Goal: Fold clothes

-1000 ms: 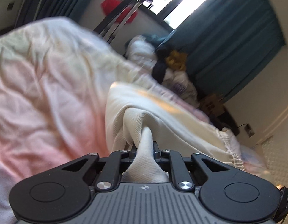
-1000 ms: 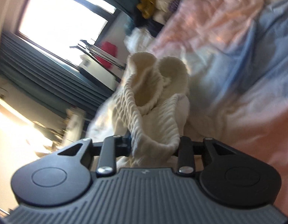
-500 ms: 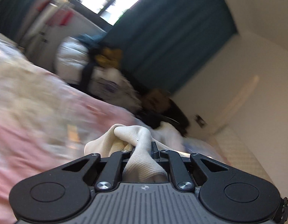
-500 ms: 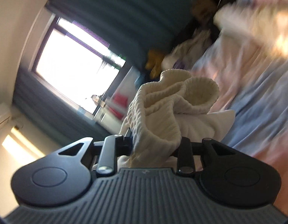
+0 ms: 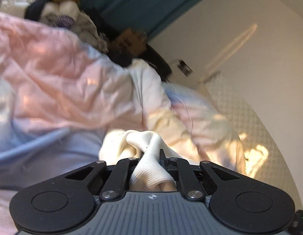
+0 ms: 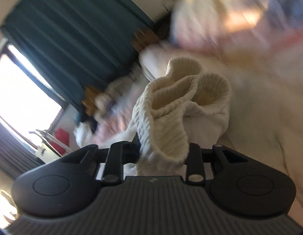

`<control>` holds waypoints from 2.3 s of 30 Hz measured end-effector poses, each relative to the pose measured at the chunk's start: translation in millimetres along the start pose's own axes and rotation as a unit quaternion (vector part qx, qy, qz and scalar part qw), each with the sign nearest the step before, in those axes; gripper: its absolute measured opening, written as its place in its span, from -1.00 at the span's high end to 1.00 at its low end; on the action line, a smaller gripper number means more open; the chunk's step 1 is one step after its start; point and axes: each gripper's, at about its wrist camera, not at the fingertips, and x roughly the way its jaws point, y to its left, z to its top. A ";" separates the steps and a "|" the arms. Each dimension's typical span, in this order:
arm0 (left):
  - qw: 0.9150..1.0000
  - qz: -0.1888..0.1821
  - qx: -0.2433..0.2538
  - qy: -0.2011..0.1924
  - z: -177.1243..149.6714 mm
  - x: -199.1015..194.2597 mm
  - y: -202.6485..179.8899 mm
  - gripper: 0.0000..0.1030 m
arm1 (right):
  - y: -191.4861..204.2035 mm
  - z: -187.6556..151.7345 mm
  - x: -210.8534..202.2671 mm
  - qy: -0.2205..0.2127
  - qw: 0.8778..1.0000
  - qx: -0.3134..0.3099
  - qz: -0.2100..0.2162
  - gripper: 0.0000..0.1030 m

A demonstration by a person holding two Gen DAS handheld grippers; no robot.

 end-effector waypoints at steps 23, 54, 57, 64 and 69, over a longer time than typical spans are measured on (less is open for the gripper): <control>0.975 0.076 0.198 0.065 -30.3 -123.0 -43.3 -0.37 | -10.2 -73.1 -51.9 0.021 0.993 0.008 -0.119 0.03; 0.948 0.102 0.298 -0.051 -92.4 -380.8 -161.8 -0.99 | 200.7 -184.9 -220.6 -0.108 0.948 -0.273 -0.119 -0.16; 0.950 0.108 0.288 -0.052 -91.1 -385.1 -156.1 -0.99 | 208.3 -194.5 -220.8 -0.114 0.943 -0.287 -0.123 -0.36; 0.940 0.119 0.312 -0.069 -94.1 -391.9 -160.8 -1.00 | 218.9 -197.0 -220.8 -0.116 0.936 -0.300 -0.143 -0.60; 0.939 0.133 0.311 -0.066 -93.3 -391.3 -159.6 -1.00 | 220.2 -193.6 -223.2 -0.114 0.936 -0.297 -0.152 -1.00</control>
